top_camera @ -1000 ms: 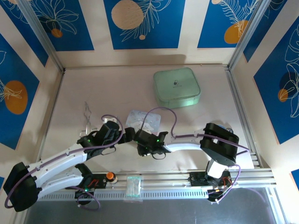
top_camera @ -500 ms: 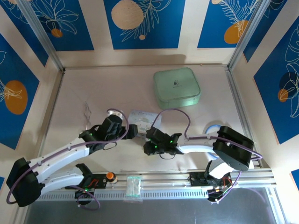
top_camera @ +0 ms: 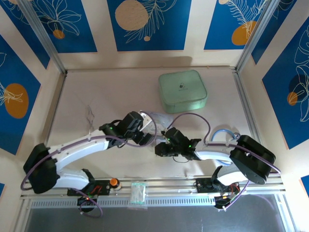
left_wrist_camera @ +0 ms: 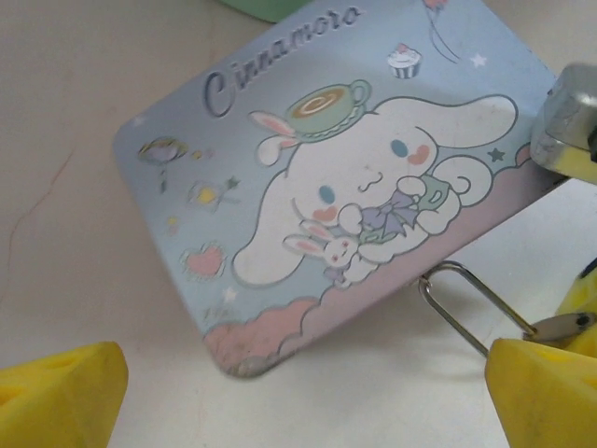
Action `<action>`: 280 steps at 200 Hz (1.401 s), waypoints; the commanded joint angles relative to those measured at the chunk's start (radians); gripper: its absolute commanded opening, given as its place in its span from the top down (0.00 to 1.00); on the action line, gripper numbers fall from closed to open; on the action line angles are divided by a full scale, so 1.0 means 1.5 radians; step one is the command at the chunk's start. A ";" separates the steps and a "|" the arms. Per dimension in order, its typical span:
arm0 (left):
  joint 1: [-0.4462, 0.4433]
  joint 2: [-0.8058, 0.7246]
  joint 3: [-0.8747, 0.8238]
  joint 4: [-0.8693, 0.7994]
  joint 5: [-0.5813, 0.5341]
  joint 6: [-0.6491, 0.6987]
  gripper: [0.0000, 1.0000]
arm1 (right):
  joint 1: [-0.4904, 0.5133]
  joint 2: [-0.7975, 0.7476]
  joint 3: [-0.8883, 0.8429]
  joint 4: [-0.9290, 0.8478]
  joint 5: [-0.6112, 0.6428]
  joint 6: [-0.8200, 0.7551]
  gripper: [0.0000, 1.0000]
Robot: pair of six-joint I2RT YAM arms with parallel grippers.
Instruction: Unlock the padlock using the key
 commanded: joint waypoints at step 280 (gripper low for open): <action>-0.156 0.160 0.048 -0.033 0.064 0.103 0.43 | -0.115 -0.162 -0.086 -0.244 -0.011 0.083 0.82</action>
